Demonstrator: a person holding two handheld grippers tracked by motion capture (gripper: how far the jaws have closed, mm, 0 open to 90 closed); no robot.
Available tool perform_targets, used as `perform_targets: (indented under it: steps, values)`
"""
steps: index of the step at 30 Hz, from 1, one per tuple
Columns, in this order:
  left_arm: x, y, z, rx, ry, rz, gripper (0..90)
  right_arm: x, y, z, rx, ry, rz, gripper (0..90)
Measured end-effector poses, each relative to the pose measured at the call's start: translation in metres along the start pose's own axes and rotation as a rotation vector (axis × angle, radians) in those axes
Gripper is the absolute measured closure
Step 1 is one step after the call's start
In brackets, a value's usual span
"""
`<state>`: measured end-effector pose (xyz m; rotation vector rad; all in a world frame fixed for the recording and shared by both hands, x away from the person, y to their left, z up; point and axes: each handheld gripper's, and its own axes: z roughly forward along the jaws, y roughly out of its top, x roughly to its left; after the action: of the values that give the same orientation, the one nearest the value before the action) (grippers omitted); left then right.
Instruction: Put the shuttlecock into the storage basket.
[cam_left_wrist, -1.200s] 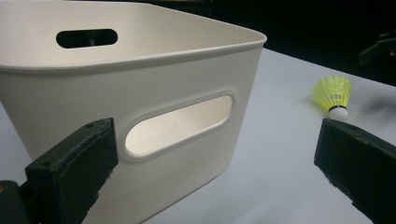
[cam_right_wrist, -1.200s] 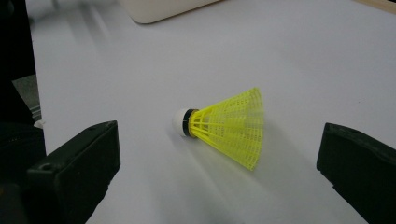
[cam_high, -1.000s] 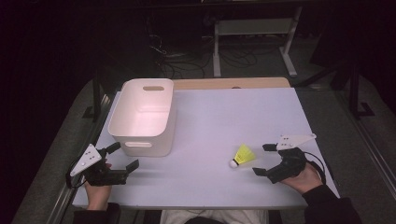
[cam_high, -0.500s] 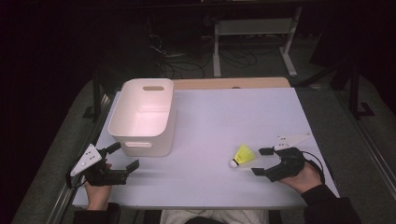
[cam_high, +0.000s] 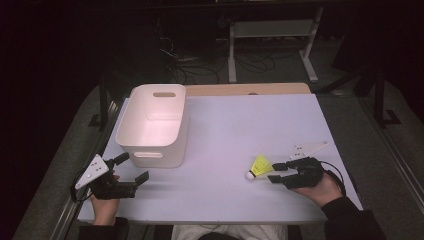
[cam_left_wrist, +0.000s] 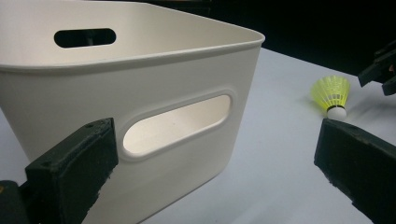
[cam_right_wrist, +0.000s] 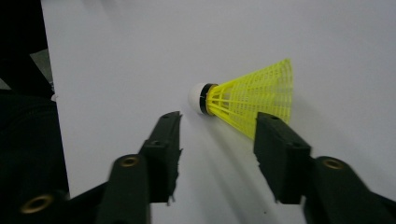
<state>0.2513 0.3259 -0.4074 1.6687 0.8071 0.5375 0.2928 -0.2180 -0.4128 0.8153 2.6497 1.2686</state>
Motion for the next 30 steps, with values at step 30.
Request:
perform_targets:
  steps: [30]
  values:
    - [0.0,0.0,0.0,0.0,-0.001,0.0,0.0,-0.013,-0.004,0.022,0.149,-0.009,0.073,89.5]
